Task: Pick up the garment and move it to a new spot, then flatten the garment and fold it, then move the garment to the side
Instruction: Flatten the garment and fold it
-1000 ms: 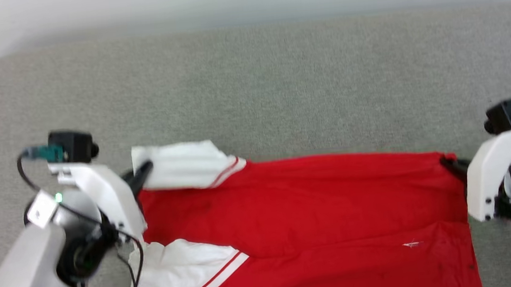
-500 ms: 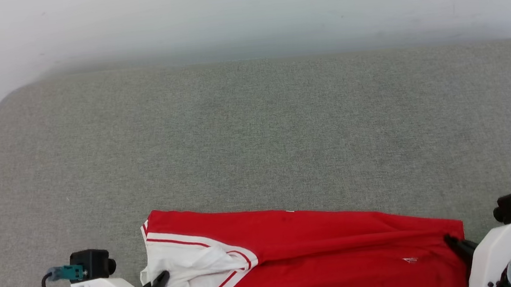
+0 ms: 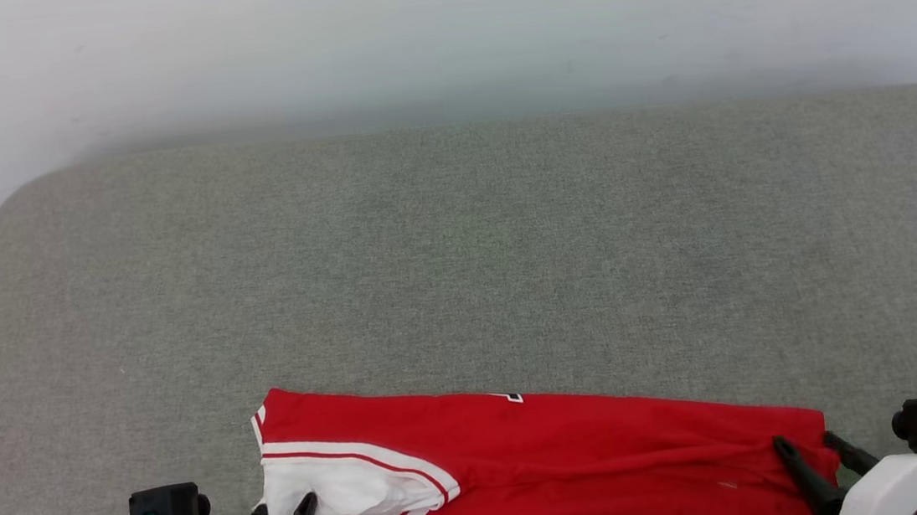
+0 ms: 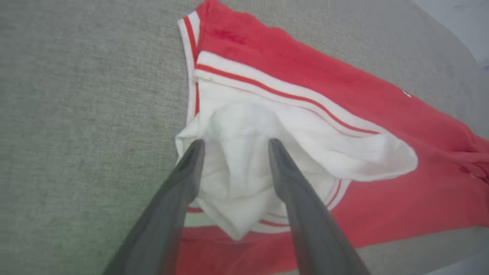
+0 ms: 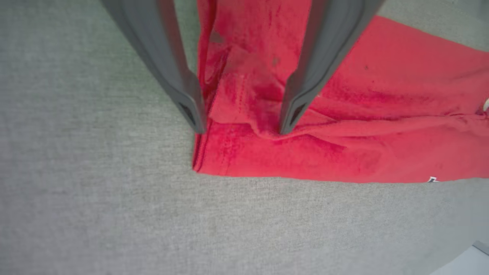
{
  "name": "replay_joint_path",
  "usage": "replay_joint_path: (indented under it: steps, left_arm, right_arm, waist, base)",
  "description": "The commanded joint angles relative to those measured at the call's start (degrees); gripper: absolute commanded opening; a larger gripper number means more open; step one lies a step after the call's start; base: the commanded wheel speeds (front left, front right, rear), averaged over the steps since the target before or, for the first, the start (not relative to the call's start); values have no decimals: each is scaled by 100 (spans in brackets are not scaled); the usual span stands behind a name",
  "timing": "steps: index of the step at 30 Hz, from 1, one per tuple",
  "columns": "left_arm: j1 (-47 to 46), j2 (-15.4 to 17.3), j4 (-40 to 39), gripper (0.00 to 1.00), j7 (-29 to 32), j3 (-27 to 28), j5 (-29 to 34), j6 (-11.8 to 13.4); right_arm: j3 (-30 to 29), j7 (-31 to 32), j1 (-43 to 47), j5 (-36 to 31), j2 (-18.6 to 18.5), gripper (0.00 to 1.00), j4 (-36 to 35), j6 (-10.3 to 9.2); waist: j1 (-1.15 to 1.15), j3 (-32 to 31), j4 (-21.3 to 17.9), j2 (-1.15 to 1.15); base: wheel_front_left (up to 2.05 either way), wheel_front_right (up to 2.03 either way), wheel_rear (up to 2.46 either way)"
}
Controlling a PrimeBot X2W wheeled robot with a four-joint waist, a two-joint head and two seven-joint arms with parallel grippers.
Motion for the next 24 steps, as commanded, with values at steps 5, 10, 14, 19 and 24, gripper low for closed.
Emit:
replay_joint_path:
  steps: [5, 10, 14, 19, 24]
  left_arm:
    - [-127, -49, -194, 100, -785, 4, 527, 76]
    - [-143, -164, -419, 100, -1536, 36, 967, 267]
    - [-141, -250, -557, 100, -1894, 77, 1276, 416]
    - [-76, -378, -659, 100, -2042, 169, 1542, 514]
    - [-68, -528, -901, 100, -2083, 337, 2028, 633]
  right_arm:
    - [-17, -239, 139, -94, 35, 100, -492, -2]
    - [-305, 251, 213, -131, -8, 100, -739, -2]
    - [-617, 911, 275, -189, -94, 100, -874, -2]
    - [-803, 1484, 334, -244, -132, 100, -984, -2]
    - [-834, 1997, 342, -292, -107, 100, -1093, -2]
  waist:
    - [0, -158, 12, -1]
    - [0, -296, -11, -1]
    - [0, -354, 2, -1]
    - [0, -374, 30, -1]
    - [0, -305, 108, -1]
  base:
    - [0, 0, 0]
    - [0, 0, 0]
    - [0, 0, 0]
    - [0, 0, 0]
    - [0, 0, 0]
